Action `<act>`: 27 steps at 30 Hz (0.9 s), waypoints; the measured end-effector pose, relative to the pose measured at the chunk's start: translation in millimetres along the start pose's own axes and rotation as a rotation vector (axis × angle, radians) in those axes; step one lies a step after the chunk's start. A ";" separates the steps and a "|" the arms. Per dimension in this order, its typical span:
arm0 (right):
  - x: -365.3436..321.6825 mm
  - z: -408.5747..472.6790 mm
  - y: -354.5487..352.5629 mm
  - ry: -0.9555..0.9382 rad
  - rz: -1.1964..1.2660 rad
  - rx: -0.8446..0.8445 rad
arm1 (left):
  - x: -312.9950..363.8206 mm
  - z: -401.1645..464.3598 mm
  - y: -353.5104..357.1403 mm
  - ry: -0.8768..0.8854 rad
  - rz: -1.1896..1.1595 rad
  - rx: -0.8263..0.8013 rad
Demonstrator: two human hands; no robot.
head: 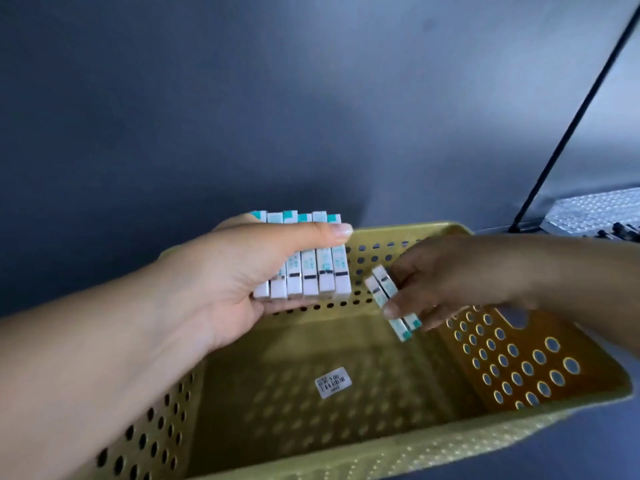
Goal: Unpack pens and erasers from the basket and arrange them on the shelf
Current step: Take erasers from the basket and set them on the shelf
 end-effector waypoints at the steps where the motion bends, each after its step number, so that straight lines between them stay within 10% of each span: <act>1: -10.5 -9.8 -5.6 -0.057 0.145 0.006 | 3.8 -2.1 -0.5 0.020 -0.020 -0.025; 10: -58.1 -97.8 1.2 -0.425 0.556 -0.017 | 34.0 -70.1 21.0 0.106 -0.134 -0.043; 27: 113.9 -232.2 10.4 -0.231 0.724 0.270 | -21.1 -155.9 206.1 0.086 -0.173 -0.330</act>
Point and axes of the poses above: each hand's wrist, its own z-axis towards the middle knuckle, its own y-axis out of the palm, x = y × z, the point moved 10 cm from there along z, towards the middle knuckle, and after that the axes turned 5 degrees about x, right-handed, at the moved point
